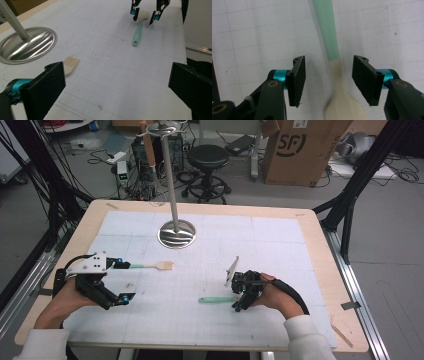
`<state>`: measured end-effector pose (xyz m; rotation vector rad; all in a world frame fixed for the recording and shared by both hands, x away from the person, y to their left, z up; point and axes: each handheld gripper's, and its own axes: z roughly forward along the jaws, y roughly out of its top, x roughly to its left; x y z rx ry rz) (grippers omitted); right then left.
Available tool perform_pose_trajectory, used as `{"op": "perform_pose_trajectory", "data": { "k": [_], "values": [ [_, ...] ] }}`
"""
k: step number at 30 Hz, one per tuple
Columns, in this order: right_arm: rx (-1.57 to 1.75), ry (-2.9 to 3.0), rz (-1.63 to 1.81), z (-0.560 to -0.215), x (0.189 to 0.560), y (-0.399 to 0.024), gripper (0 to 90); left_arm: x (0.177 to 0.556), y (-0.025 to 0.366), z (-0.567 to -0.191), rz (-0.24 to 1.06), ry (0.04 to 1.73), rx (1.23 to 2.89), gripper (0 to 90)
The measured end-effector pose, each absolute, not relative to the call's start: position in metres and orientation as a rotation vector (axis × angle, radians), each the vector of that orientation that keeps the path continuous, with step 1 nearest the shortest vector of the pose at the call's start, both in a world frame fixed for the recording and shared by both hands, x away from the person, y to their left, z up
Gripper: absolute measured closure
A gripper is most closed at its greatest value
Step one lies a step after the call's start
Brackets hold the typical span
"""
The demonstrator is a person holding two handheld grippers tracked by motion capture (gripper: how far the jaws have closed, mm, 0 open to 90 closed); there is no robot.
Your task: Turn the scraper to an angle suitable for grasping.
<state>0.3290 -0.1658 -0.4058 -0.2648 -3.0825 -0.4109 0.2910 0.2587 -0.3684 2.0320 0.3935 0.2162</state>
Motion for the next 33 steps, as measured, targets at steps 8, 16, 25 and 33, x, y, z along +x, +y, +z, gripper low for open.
{"op": "perform_pose_trajectory", "data": {
  "k": [8, 16, 25, 33],
  "values": [
    [-0.289, -3.09, -0.355, -0.408, 0.331, -0.163, 54.1, 0.291, 0.259, -0.368, 0.217, 0.394, 2.031, 1.7],
    [-0.247, -3.113, -0.305, -0.407, 0.329, -0.158, 70.8, 0.291, 0.257, -0.369, 0.213, 0.391, 2.033, 1.7],
    [-0.169, -3.131, -0.213, -0.407, 0.326, -0.148, 78.0, 0.291, 0.257, -0.369, 0.214, 0.392, 2.033, 1.7],
    [-0.144, -3.134, -0.181, -0.406, 0.326, -0.145, 80.4, 0.291, 0.258, -0.368, 0.214, 0.391, 2.031, 1.7]
  ]
}}
